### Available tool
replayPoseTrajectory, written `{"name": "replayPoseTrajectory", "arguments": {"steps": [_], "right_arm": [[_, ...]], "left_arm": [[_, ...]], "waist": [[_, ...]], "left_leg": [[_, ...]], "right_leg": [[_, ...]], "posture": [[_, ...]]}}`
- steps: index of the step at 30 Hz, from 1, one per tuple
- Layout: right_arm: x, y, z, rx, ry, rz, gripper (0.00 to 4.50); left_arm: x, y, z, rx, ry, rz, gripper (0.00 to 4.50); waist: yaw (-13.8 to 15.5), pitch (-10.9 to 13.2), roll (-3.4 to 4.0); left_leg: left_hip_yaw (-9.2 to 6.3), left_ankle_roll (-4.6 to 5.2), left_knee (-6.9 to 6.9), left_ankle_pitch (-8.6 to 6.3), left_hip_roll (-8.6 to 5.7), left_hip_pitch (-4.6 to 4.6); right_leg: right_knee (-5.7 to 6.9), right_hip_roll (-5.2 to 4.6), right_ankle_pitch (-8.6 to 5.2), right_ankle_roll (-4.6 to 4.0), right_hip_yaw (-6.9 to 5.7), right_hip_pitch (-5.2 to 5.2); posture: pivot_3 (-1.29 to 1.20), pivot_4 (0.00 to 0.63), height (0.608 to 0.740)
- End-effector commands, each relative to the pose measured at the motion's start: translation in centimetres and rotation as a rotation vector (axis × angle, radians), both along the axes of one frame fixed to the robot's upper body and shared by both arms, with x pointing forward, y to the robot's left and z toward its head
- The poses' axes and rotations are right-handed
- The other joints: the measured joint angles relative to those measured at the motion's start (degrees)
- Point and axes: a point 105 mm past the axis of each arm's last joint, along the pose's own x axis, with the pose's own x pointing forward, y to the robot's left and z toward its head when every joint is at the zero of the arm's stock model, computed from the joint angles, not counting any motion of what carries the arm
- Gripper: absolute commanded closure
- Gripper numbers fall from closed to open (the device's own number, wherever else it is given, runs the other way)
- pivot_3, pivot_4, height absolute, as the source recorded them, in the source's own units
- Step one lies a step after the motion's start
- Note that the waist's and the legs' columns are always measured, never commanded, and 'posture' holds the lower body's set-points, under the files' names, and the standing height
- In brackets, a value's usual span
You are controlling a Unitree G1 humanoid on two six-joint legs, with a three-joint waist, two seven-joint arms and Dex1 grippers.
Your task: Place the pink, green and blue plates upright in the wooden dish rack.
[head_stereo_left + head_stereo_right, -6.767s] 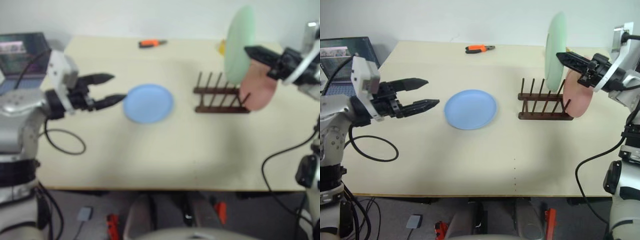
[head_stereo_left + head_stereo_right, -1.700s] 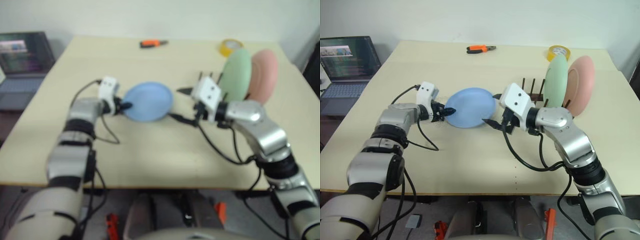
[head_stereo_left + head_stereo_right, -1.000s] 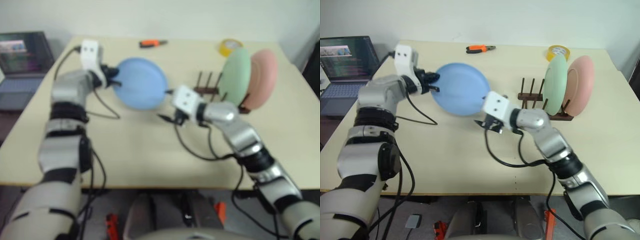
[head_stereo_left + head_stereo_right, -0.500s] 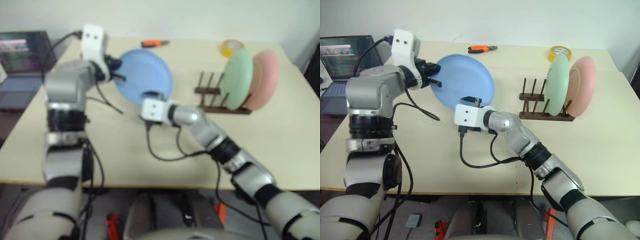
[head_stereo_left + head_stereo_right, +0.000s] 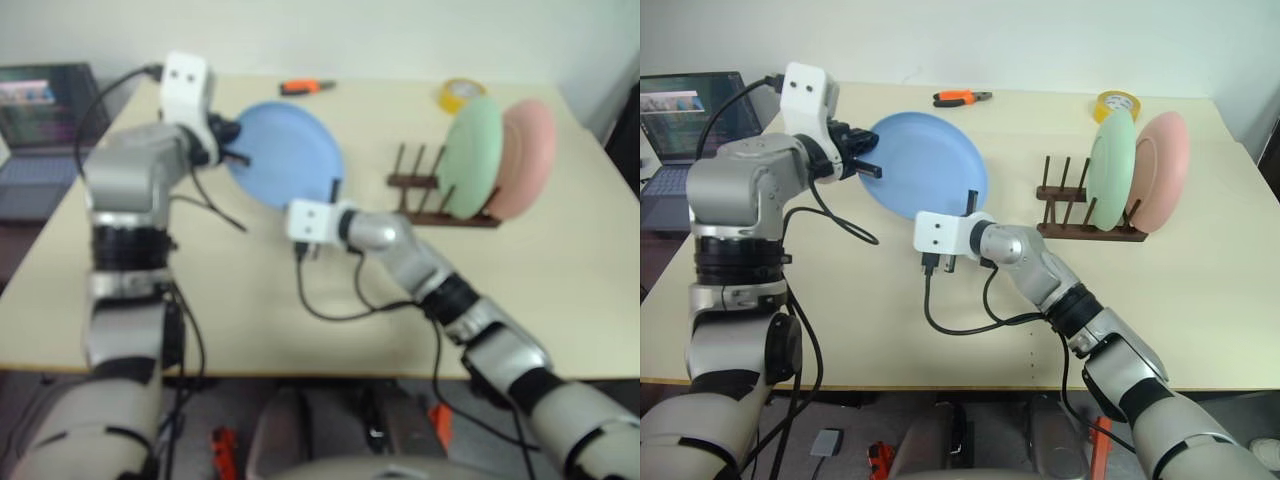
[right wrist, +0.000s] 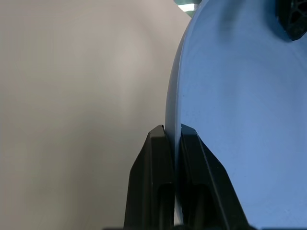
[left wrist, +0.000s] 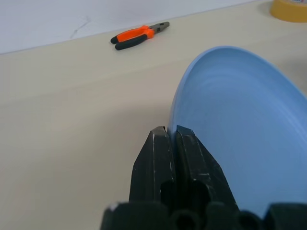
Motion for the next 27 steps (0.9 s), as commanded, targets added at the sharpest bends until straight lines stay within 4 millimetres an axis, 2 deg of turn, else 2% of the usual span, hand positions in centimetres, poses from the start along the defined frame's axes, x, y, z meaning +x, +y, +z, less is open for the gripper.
{"name": "replayPoseTrajectory", "arguments": {"steps": [1,4,5,7,11,15,17,19,21,23,24,25,27], "right_arm": [[-0.1,0.1,1.7,0.047,-0.038,0.007,4.46],[-0.1,-0.1,2.1,0.071,-0.039,0.005,4.46],[-0.1,-0.2,2.2,0.081,-0.038,0.006,4.49],[-0.2,-0.3,2.5,0.098,-0.040,0.012,4.50],[-0.3,-0.4,2.9,0.121,-0.047,0.021,4.50],[-0.4,-0.4,3.0,0.127,-0.049,0.023,4.50],[-0.4,-0.4,3.0,0.129,-0.050,0.025,4.50],[-0.4,-0.4,3.2,0.136,-0.054,0.031,4.50],[-0.4,-0.4,3.3,0.142,-0.056,0.034,4.50],[-0.4,-0.6,3.5,0.151,-0.055,0.035,4.50],[-0.3,-0.9,4.1,0.186,-0.044,0.037,4.50],[-0.2,-1.4,5.4,0.260,-0.016,0.037,4.50],[-0.2,-2.6,8.0,0.402,0.031,0.048,4.50]], "left_arm": [[0.0,-0.8,2.1,0.012,-0.077,-0.039,4.50],[0.0,-1.0,2.6,0.015,-0.089,-0.056,4.50],[0.0,-1.0,2.8,0.008,-0.094,-0.056,4.26],[0.1,-0.9,3.0,0.006,-0.097,-0.061,3.73],[0.0,-0.5,3.7,0.010,-0.115,-0.054,2.33],[-0.5,0.9,5.4,-0.024,-0.174,-0.072,0.96],[-0.9,1.4,6.2,-0.031,-0.206,-0.091,0.96],[-2.7,2.2,9.0,-0.090,-0.313,-0.176,0.96],[-4.6,3.1,10.7,-0.085,-0.398,-0.246,0.96],[-5.8,3.5,11.1,-0.046,-0.442,-0.291,0.96],[-7.3,4.3,11.3,-0.039,-0.485,-0.347,0.96],[-8.9,5.5,10.9,-0.020,-0.508,-0.388,0.96],[-10.8,6.6,9.6,0.005,-0.504,-0.436,0.96]], "waist": [[0.00,0.00,0.00],[0.01,0.00,0.00],[0.01,0.00,0.00],[0.01,0.00,0.00],[0.01,0.00,0.00],[-0.09,0.00,0.00],[-0.17,0.00,0.00],[-0.19,0.01,-0.01],[-0.43,0.04,-0.06],[-0.53,0.04,-0.06],[-0.53,0.04,-0.06],[-0.61,0.04,-0.06],[-0.93,0.05,-0.06]], "left_leg": [[0.01,0.00,0.00,0.00,0.00,0.00],[0.00,0.00,0.00,0.00,0.00,0.00],[0.00,0.00,0.00,0.00,0.00,0.00],[0.00,0.00,0.00,0.00,0.00,0.00],[0.01,0.00,-0.01,0.00,-0.01,0.00],[0.01,0.00,-0.01,0.00,0.01,0.00],[0.02,0.00,-0.04,0.00,0.02,0.02],[0.01,0.00,-0.05,0.00,0.03,0.02],[0.04,0.00,-0.07,0.00,0.05,0.01],[0.04,-0.01,-0.12,-0.01,0.05,0.01],[0.05,-0.01,-0.16,-0.01,0.03,0.02],[0.06,-0.01,-0.18,-0.01,0.01,0.03],[0.17,-0.02,-0.26,-0.01,0.03,0.11]], "right_leg": [[0.00,0.00,0.00,0.00,0.00,0.00],[0.01,0.00,0.00,0.00,0.00,0.00],[0.01,0.00,0.00,0.00,0.00,0.00],[0.00,0.00,0.00,0.01,0.00,0.00],[-0.01,0.00,0.00,0.01,0.00,0.00],[0.00,0.01,0.00,0.01,0.01,-0.01],[0.00,0.02,-0.01,0.00,0.01,-0.02],[0.00,0.03,-0.01,0.00,0.00,-0.02],[-0.02,0.03,-0.01,-0.02,0.01,-0.05],[-0.05,0.01,-0.01,-0.06,0.02,-0.05],[-0.05,-0.03,-0.02,-0.09,0.03,-0.05],[-0.07,-0.06,-0.03,-0.10,0.02,-0.04],[-0.05,-0.13,-0.03,-0.17,0.09,-0.03]], "posture": [[0.00,0.150,0.740],[0.00,0.150,0.740],[0.00,0.150,0.740],[0.00,0.150,0.740],[0.00,0.150,0.740],[0.00,0.150,0.740],[0.00,0.150,0.740],[0.00,0.150,0.740],[0.00,0.150,0.740],[0.00,0.150,0.740],[0.00,0.150,0.740],[0.00,0.150,0.740],[0.00,0.150,0.740]]}}
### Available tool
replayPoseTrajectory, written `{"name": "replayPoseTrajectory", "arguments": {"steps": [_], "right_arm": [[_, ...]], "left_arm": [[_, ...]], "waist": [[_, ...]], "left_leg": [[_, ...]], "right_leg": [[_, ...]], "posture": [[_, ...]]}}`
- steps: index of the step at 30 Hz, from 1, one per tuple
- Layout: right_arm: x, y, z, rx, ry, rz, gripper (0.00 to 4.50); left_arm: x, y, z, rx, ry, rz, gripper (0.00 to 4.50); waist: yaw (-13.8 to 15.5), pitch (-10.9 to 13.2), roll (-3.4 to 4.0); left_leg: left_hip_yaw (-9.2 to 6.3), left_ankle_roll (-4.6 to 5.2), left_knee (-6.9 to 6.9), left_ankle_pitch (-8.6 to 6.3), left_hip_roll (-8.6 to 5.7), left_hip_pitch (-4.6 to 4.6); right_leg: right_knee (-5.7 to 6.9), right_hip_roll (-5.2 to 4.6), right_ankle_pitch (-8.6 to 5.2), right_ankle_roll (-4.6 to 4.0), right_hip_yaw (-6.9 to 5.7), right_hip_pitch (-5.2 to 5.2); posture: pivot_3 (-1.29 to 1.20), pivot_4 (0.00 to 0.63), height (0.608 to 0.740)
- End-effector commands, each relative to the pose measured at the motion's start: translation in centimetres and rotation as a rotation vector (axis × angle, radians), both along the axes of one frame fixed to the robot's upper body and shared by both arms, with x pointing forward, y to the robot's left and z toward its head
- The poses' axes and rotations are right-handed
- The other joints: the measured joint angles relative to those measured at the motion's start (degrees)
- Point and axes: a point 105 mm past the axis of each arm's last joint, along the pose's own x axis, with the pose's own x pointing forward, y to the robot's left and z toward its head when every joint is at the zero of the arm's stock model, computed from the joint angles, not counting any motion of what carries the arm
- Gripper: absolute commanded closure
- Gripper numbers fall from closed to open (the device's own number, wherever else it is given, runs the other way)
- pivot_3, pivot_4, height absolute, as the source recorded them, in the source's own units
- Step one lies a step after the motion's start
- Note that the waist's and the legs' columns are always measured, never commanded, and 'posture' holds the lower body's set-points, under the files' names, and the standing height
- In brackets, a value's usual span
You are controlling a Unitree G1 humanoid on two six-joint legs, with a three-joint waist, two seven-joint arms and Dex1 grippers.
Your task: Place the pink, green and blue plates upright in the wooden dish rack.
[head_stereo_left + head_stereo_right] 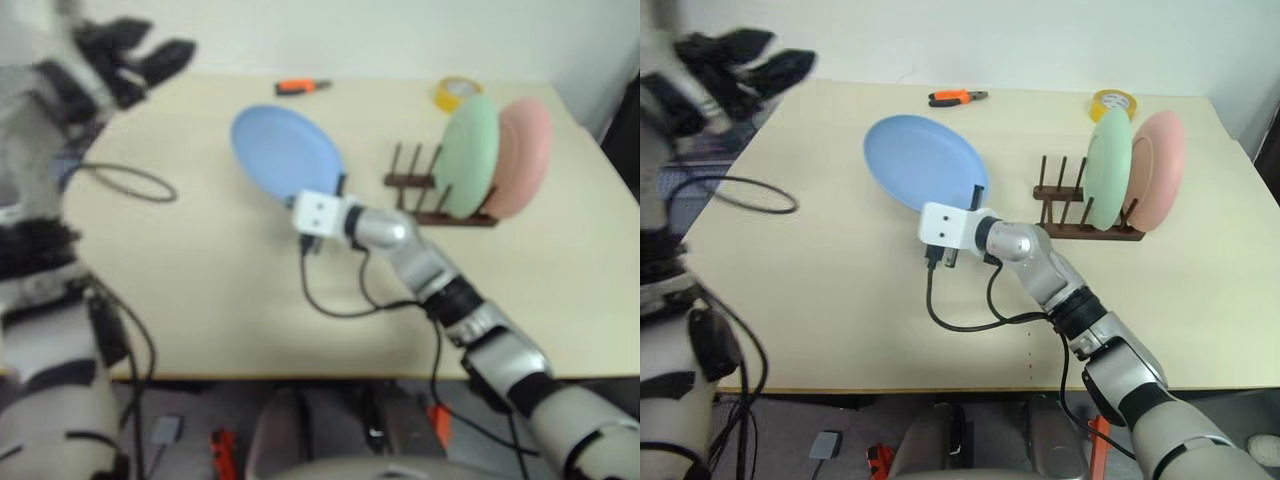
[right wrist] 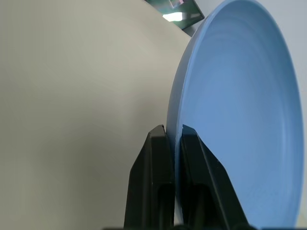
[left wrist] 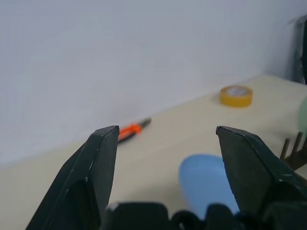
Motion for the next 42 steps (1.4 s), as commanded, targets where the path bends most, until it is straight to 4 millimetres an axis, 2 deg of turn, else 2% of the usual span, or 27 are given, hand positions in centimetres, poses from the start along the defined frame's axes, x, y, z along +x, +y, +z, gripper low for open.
{"name": "replayPoseTrajectory", "arguments": {"steps": [1,7,9,12,14,16,21,29,42], "right_arm": [[-0.3,-2.2,7.0,0.295,0.005,0.037,4.50],[-2.5,-6.4,15.5,0.659,0.157,0.196,4.50],[-2.6,-7.9,17.3,0.738,0.209,0.191,4.50],[-2.1,-10.2,18.5,0.810,0.280,0.133,4.50],[-1.7,-11.8,18.4,0.832,0.347,0.087,4.50],[-1.2,-13.4,17.4,0.832,0.409,0.019,4.50],[-0.6,-15.6,15.2,0.843,0.523,-0.073,4.50],[0.0,-17.0,13.7,0.846,0.568,-0.172,4.50],[-0.1,-18.0,10.8,0.852,0.653,-0.234,4.50]], "left_arm": [[-3.2,1.0,-0.6,0.046,-0.057,-0.091,0.96],[-4.1,0.7,-4.8,0.011,0.018,-0.131,0.96],[-3.9,0.6,-5.8,0.010,0.045,-0.125,0.96],[-3.7,0.0,-7.3,0.028,0.092,-0.142,0.96],[-3.8,-0.6,-8.4,0.051,0.121,-0.169,0.96],[-3.6,-1.1,-8.9,0.034,0.139,-0.191,0.96],[-3.2,-2.4,-9.4,0.029,0.158,-0.241,0.96],[-3.0,-3.3,-10.5,0.034,0.197,-0.261,0.96],[-3.0,-3.3,-11.0,0.029,0.221,-0.254,0.96]], "waist": [[0.00,0.00,-0.01],[1.43,-0.01,-0.05],[1.40,-0.02,-0.05],[1.30,-0.03,-0.07],[1.30,-0.02,-0.07],[1.32,-0.02,-0.06],[1.13,-0.02,-0.06],[0.91,-0.02,-0.06],[0.93,-0.01,-0.06]], "left_leg": [[-0.06,-0.01,0.01,0.01,0.01,-0.01],[-0.32,-0.07,0.12,0.05,0.15,0.00],[-0.29,-0.07,0.13,0.05,0.17,0.01],[-0.23,-0.07,0.12,0.05,0.17,0.06],[-0.20,-0.07,0.09,0.05,0.15,0.06],[-0.15,-0.07,0.03,0.05,0.12,0.05],[-0.10,-0.06,-0.23,0.05,0.08,0.04],[-0.15,-0.05,-0.56,0.05,0.21,0.04],[-0.12,-0.05,-0.53,0.06,0.17,0.04]], "right_leg": [[0.03,-0.05,-0.01,-0.03,-0.03,0.01],[0.02,-0.18,-0.10,-0.17,-0.19,0.19],[0.02,-0.24,-0.21,-0.38,-0.18,0.20],[0.01,-0.27,-0.16,-0.50,-0.16,0.21],[-0.02,-0.30,-0.15,-0.56,-0.14,0.21],[-0.07,-0.35,-0.17,-0.59,-0.11,0.18],[-0.18,-0.34,-0.10,-0.44,-0.11,0.12],[-0.17,0.14,-0.29,-0.24,-0.07,-0.03],[-0.22,0.15,-0.30,-0.16,-0.04,-0.01]], "posture": [[0.00,0.150,0.740],[0.00,0.150,0.740],[0.00,0.150,0.740],[0.00,0.150,0.740],[0.00,0.150,0.740],[0.00,0.150,0.740],[0.00,0.150,0.740],[0.00,0.150,0.740],[0.00,0.150,0.740]]}}
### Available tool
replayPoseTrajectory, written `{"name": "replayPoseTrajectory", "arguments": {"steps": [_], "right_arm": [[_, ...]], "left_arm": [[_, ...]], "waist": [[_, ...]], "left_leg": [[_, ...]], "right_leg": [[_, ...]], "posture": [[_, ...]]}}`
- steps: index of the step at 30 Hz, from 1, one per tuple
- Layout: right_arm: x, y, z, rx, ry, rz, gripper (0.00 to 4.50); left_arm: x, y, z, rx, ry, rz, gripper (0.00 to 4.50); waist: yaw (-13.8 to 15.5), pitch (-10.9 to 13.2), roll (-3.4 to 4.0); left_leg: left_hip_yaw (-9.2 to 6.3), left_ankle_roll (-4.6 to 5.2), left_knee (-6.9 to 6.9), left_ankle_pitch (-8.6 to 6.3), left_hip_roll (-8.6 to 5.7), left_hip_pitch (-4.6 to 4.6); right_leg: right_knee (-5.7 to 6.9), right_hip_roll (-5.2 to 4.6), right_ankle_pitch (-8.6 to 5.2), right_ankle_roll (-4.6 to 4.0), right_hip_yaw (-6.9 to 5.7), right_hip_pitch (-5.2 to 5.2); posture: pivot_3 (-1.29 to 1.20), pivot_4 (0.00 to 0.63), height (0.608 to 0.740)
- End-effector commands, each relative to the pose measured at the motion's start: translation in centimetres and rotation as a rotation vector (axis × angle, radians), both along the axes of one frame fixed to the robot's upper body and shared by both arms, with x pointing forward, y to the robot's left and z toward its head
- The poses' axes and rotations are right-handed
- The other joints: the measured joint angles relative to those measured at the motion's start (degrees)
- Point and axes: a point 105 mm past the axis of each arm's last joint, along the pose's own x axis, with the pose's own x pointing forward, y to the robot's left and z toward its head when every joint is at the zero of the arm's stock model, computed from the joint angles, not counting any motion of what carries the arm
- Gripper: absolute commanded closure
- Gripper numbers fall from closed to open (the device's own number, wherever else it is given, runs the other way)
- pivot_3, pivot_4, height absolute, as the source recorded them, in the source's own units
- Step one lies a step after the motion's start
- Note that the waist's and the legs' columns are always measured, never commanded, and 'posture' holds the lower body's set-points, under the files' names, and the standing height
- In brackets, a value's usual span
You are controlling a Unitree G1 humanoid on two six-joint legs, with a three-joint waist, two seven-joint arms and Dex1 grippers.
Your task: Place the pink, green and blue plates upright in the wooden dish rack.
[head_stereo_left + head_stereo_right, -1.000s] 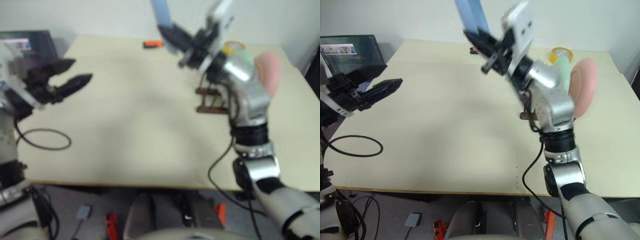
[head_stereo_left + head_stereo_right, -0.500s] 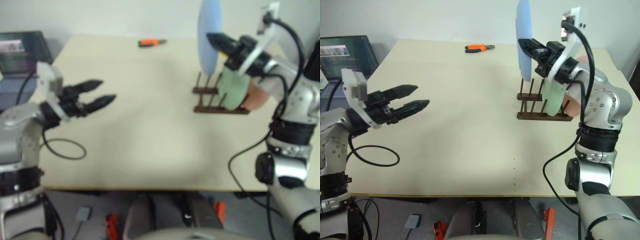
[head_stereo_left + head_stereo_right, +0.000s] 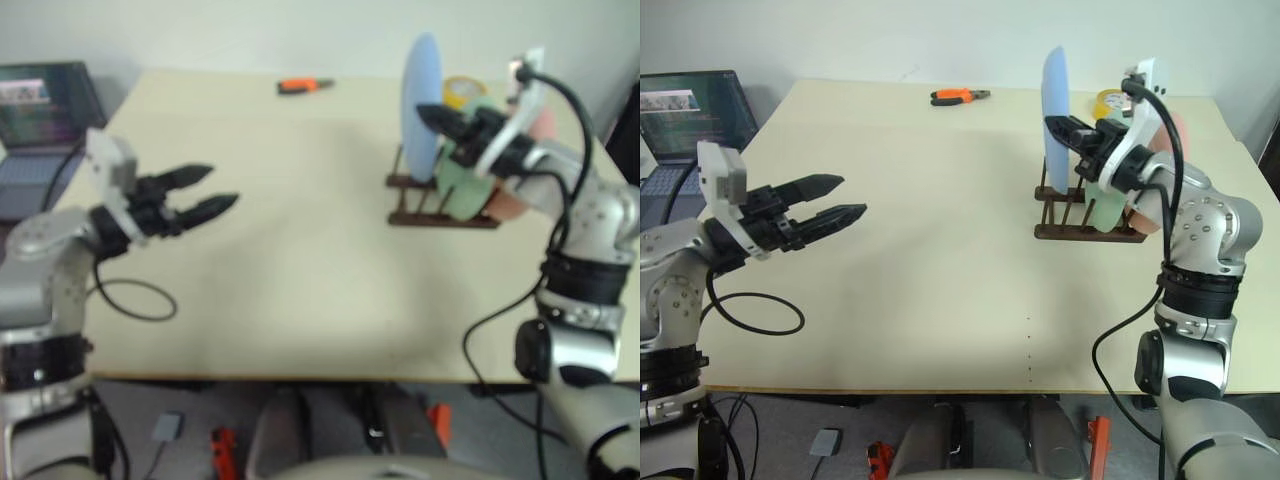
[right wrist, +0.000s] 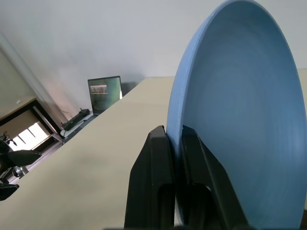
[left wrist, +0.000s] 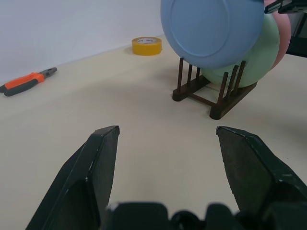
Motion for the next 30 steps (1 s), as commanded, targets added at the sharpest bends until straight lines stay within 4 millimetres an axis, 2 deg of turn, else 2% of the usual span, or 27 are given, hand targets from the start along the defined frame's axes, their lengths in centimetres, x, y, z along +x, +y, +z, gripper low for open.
{"name": "replayPoseTrajectory", "arguments": {"steps": [1,15,18,24,30], "right_arm": [[-0.8,-0.7,1.4,0.012,-0.063,-0.010,4.50],[-0.4,-1.3,-0.4,0.009,0.004,-0.058,4.50],[-0.3,-1.4,-0.4,0.011,0.005,-0.066,3.73],[-0.3,-1.6,0.0,-0.009,-0.023,-0.082,1.72],[-0.5,-1.7,0.4,-0.156,-0.122,-0.116,1.72]], "left_arm": [[-0.5,-0.5,1.1,0.006,-0.042,-0.022,0.96],[-0.4,-0.5,0.9,0.017,-0.026,-0.019,0.96],[-0.3,-0.5,1.0,0.019,-0.026,-0.017,0.93],[-0.3,-0.5,1.0,0.021,-0.025,-0.013,0.93],[-0.2,-0.5,0.9,0.020,-0.024,-0.009,0.93]], "waist": [[0.00,0.00,0.00],[0.03,0.00,0.00],[0.03,0.00,0.00],[0.01,0.00,0.00],[0.01,0.00,0.00]], "left_leg": [[0.00,0.00,0.00,0.00,0.00,0.00],[0.00,0.00,0.00,0.00,-0.01,0.00],[0.00,0.00,0.00,0.00,-0.01,0.00],[0.00,0.00,-0.01,0.00,0.00,0.00],[0.02,0.00,-0.01,0.00,-0.02,-0.01]], "right_leg": [[0.00,0.00,0.00,0.00,0.00,0.00],[-0.02,0.00,0.00,0.01,0.00,0.00],[-0.02,0.00,0.00,0.01,0.00,0.01],[-0.03,0.01,-0.01,0.00,0.00,0.00],[-0.06,0.00,-0.01,0.01,0.00,0.01]], "posture": [[0.00,0.150,0.740],[0.00,0.150,0.740],[0.00,0.150,0.740],[0.00,0.150,0.740],[0.00,0.150,0.740]]}}
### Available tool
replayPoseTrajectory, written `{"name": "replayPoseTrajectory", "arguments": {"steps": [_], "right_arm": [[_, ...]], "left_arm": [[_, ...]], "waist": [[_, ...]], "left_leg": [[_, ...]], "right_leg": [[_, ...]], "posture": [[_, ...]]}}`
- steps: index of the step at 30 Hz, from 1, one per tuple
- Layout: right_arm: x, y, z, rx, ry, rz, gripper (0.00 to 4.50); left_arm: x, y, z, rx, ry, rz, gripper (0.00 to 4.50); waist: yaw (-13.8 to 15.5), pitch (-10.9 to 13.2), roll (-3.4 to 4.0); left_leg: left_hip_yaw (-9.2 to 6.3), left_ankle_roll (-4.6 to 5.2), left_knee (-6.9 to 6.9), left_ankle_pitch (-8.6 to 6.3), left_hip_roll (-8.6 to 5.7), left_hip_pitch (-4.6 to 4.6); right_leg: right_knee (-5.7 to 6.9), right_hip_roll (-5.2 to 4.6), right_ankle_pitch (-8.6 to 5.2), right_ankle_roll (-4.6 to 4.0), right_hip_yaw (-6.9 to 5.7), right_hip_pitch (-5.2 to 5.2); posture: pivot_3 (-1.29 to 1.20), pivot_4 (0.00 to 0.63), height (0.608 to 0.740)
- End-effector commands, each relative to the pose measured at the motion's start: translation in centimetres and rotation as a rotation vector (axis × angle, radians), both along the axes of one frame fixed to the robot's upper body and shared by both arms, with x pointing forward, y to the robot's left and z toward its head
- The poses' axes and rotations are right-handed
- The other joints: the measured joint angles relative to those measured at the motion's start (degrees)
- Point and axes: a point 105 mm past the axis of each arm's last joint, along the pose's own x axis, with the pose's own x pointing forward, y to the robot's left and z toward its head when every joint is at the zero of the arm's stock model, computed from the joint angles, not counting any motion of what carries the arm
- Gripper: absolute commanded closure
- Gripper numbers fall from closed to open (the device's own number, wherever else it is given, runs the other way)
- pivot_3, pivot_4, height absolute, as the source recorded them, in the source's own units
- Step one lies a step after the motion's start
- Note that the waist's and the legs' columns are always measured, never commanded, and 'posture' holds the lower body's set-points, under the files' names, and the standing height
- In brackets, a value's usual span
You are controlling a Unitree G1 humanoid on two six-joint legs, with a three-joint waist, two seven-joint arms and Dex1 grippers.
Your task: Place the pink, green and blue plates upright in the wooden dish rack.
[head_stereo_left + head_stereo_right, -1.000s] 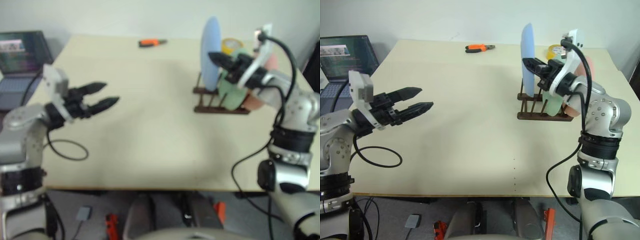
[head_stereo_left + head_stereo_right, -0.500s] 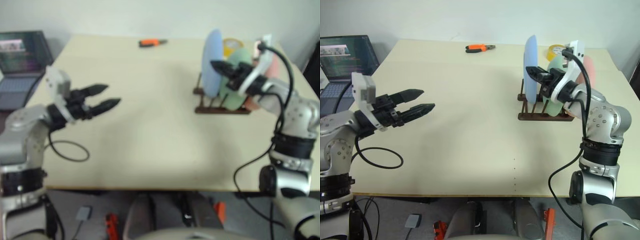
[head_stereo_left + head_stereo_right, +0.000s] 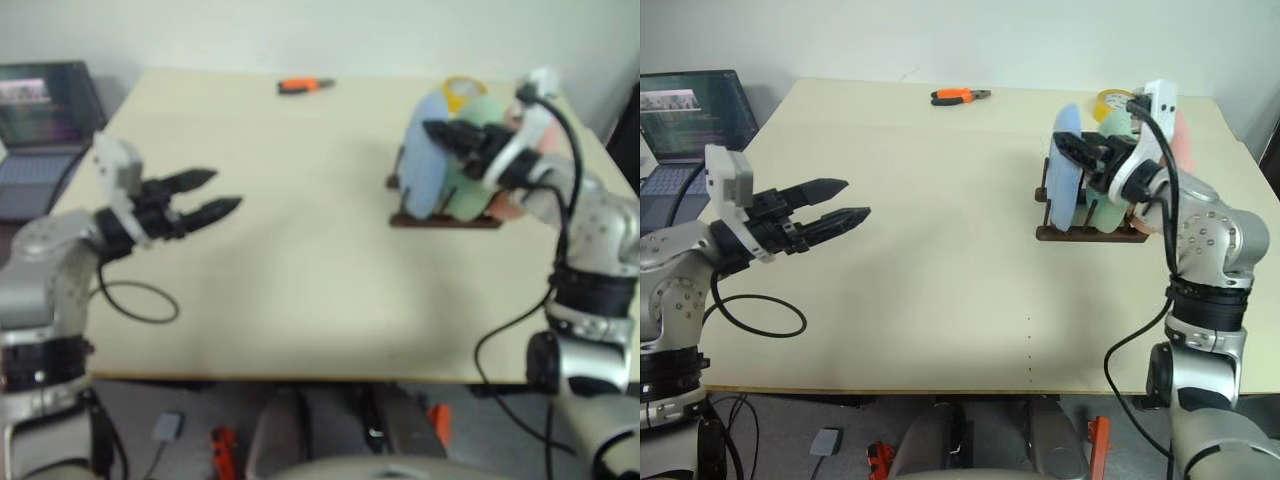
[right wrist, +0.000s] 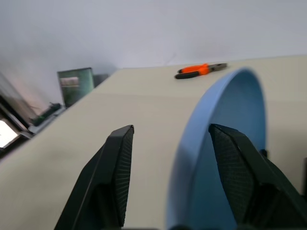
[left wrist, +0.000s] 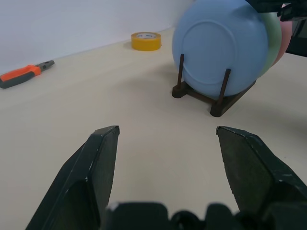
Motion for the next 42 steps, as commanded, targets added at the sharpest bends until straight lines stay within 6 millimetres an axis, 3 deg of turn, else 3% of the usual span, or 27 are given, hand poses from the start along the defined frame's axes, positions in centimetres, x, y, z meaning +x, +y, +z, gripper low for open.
{"name": "replayPoseTrajectory", "arguments": {"steps": [1,12,15,17,21,23,29,36,42], "right_arm": [[-0.8,0.3,1.6,-0.082,-0.123,0.001,1.72],[-1.3,-0.1,2.8,-0.341,-0.323,-0.030,1.72],[-2.2,-1.8,4.4,-0.450,-0.384,-0.014,1.72],[-4.4,-4.0,5.1,-0.492,-0.363,0.116,1.72],[-7.5,-12.2,5.9,-0.462,-0.270,0.162,1.72],[-8.7,-16.4,4.2,-0.470,-0.182,0.157,1.72],[-10.1,-23.3,1.2,-0.438,-0.041,0.012,1.72],[-9.3,-23.6,-1.9,-0.411,0.043,0.038,1.72],[-8.8,-23.6,-2.5,-0.395,0.039,0.038,1.72]], "left_arm": [[-0.2,-0.2,1.2,0.018,-0.045,-0.011,0.93],[-0.1,0.0,1.1,0.023,-0.044,0.000,0.93],[-0.3,0.4,1.5,0.052,-0.058,0.010,0.93],[-1.0,1.1,2.2,0.078,-0.077,0.014,0.93],[-2.4,2.6,2.7,0.147,-0.071,0.022,0.93],[-3.0,3.8,2.5,0.184,-0.044,0.041,0.93],[-4.0,6.4,2.8,0.255,-0.009,0.104,0.93],[-4.2,7.9,3.7,0.298,0.012,0.122,0.93],[-4.2,8.3,3.9,0.305,0.015,0.123,0.93]], "waist": [[-0.03,0.00,0.00],[0.01,0.00,0.00],[0.12,0.03,0.03],[0.15,0.06,0.05],[0.49,0.06,0.06],[0.53,0.04,0.03],[-0.25,0.19,0.29],[-0.77,0.12,0.47],[-0.65,0.14,0.50]], "left_leg": [[0.00,0.00,0.00,0.00,0.00,0.00],[0.00,0.00,0.00,0.00,0.00,0.00],[0.00,0.00,0.00,0.00,-0.01,-0.01],[-0.01,0.00,-0.01,0.00,-0.01,-0.02],[-0.03,0.02,-0.21,-0.03,0.02,-0.05],[-0.02,0.06,-0.24,-0.08,-0.02,-0.05],[0.40,0.15,-0.10,-0.15,0.01,0.25],[0.67,0.14,-0.11,-0.15,0.14,0.57],[1.04,0.13,-0.21,-0.16,0.14,0.47]], "right_leg": [[0.00,0.00,0.00,0.00,0.00,0.00],[-0.01,0.00,0.00,0.00,-0.01,0.00],[-0.03,0.00,0.00,0.00,-0.01,-0.01],[-0.09,0.00,-0.01,0.00,-0.03,0.00],[-0.63,-0.03,-0.01,0.00,-0.16,0.16],[-0.77,-0.11,-0.05,-0.05,-0.16,0.20],[-0.63,-0.33,-0.01,-0.16,0.03,0.23],[-0.52,-0.27,0.06,-0.21,0.10,0.23],[-0.59,-0.16,0.03,-0.16,0.17,0.15]], "posture": [[0.00,0.150,0.740],[0.00,0.150,0.740],[0.00,0.150,0.740],[0.00,0.150,0.740],[0.00,0.150,0.740],[0.00,0.150,0.740],[0.00,0.150,0.740],[0.00,0.150,0.740],[0.00,0.150,0.740]]}}
